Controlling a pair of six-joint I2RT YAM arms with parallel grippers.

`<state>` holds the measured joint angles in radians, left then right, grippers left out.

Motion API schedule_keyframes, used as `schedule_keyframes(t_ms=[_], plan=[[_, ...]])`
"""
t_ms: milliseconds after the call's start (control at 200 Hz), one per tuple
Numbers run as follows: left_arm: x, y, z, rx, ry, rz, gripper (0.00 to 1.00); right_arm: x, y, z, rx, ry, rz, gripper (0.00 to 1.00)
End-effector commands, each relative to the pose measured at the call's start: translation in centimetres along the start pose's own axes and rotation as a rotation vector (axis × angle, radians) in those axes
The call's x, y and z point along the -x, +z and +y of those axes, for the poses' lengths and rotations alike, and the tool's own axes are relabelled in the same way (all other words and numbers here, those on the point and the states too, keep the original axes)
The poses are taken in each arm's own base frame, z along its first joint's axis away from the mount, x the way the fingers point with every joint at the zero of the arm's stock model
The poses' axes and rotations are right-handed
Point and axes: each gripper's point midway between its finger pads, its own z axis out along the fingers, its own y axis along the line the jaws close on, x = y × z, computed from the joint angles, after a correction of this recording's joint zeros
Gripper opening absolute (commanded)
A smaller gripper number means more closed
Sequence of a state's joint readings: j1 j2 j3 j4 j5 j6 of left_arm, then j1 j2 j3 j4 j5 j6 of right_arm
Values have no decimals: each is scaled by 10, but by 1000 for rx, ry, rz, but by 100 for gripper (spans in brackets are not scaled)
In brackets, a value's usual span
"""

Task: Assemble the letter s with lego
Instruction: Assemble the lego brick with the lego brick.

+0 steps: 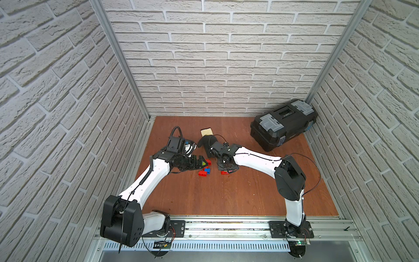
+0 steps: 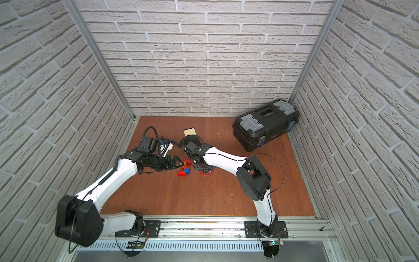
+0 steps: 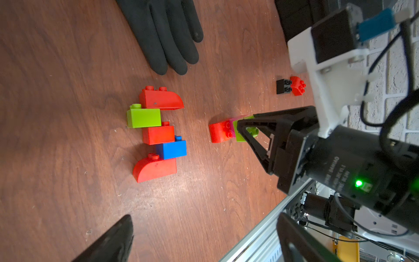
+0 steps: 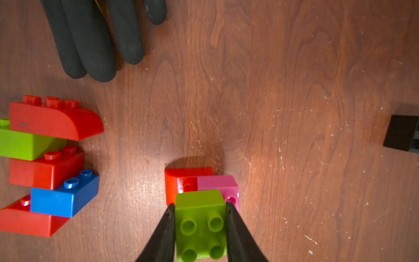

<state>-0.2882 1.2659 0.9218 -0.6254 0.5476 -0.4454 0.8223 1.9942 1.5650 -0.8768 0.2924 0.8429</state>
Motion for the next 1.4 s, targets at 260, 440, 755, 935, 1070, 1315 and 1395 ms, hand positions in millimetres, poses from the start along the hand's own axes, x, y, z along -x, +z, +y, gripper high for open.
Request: schedule_keyframes(t_ms=[260, 440, 755, 935, 1070, 1315, 1395], plan=[[-2, -2, 0, -11, 21, -10, 98, -21, 15, 1, -45, -24, 45, 24], [-3, -1, 2, -2, 21, -7, 98, -26, 24, -4, -81, -45, 59, 24], [-2, -1, 3, -4, 13, -7, 98, -33, 30, -3, -83, -54, 73, 24], [-1, -1, 1, -14, 13, -10, 98, -16, 9, -1, -70, -51, 22, 30], [-1, -1, 0, -20, 13, -11, 98, -5, -4, 3, -51, -51, -9, 41], [-2, 0, -1, -28, 11, -7, 98, 15, -31, -1, -20, -38, -63, 55], [-1, 0, -2, -36, 12, -9, 98, 19, -44, -11, -3, -19, -78, 56]])
